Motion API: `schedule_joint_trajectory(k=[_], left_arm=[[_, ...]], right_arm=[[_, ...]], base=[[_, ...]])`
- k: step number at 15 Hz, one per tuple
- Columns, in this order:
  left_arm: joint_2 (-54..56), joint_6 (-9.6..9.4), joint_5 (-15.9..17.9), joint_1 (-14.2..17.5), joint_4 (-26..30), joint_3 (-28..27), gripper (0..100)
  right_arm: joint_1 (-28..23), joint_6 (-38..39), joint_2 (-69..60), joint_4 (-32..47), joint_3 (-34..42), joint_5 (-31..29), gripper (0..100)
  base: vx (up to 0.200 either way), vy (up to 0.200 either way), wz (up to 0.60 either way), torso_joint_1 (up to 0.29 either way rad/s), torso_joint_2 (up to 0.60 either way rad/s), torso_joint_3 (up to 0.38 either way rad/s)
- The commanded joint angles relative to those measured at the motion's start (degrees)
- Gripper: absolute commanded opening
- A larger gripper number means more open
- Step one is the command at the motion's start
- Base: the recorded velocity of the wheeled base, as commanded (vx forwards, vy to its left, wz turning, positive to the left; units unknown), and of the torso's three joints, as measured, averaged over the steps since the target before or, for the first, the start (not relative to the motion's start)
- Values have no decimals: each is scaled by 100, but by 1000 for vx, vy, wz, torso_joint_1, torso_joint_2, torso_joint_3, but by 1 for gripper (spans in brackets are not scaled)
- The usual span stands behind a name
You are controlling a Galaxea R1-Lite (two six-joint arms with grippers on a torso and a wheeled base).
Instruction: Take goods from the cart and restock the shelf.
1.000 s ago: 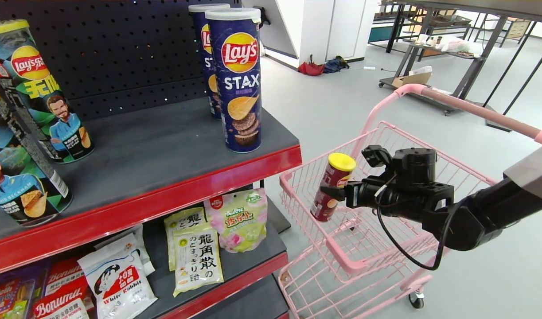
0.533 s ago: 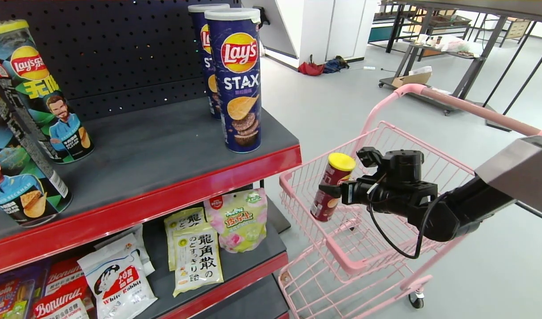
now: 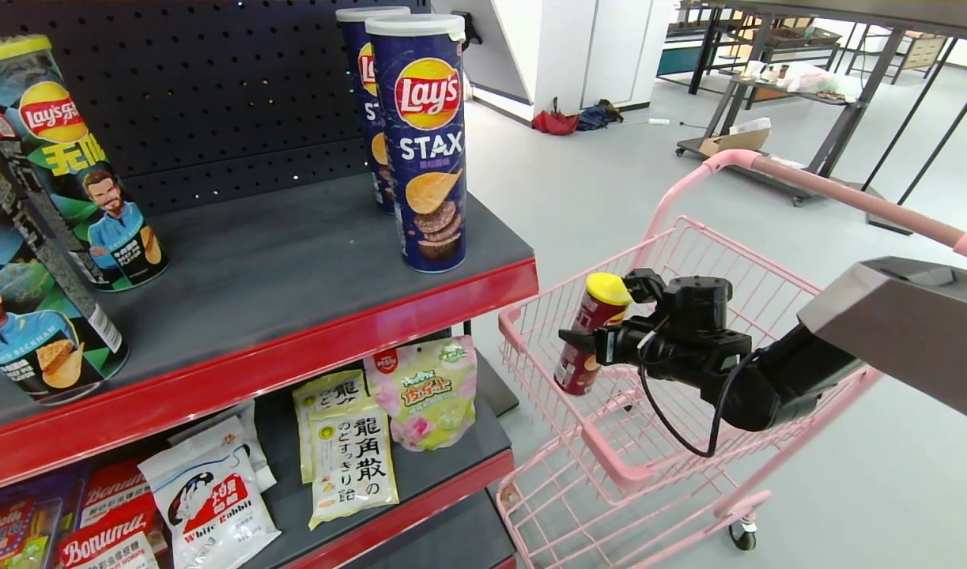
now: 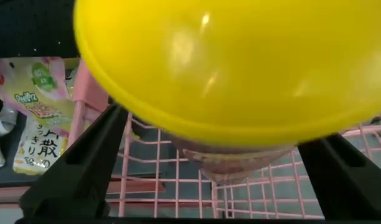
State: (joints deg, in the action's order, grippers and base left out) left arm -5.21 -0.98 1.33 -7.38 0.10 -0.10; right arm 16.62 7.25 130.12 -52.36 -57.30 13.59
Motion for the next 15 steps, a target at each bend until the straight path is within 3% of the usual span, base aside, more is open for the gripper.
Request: schedule_joint_trajectory(k=[1,2,3,11,15], left_arm=[[-7,1,-1,-1,-1,1,100],[-7,1,-1,-1,-1,1,100],[-7,1,-1,-1,-1,1,100],[-7,10,-1,-1,-1,1,100],[-7,1,-1,-1,-1,1,100]], right_arm=[[0,13,136,-82,-45,3,100],[0,-5,189,-169,-71,-6,100],[8,-13,286,-301,-115,-6,0],[123,-101,-84,-416,-71,-217,0],[8,-514,-2202,824,78,-559,0]], base=[[0,0,0,0,0,0],[0,0,0,0,0,0],[0,0,0,0,0,0],[0,0,0,0,0,0],[0,0,0,0,0,0]])
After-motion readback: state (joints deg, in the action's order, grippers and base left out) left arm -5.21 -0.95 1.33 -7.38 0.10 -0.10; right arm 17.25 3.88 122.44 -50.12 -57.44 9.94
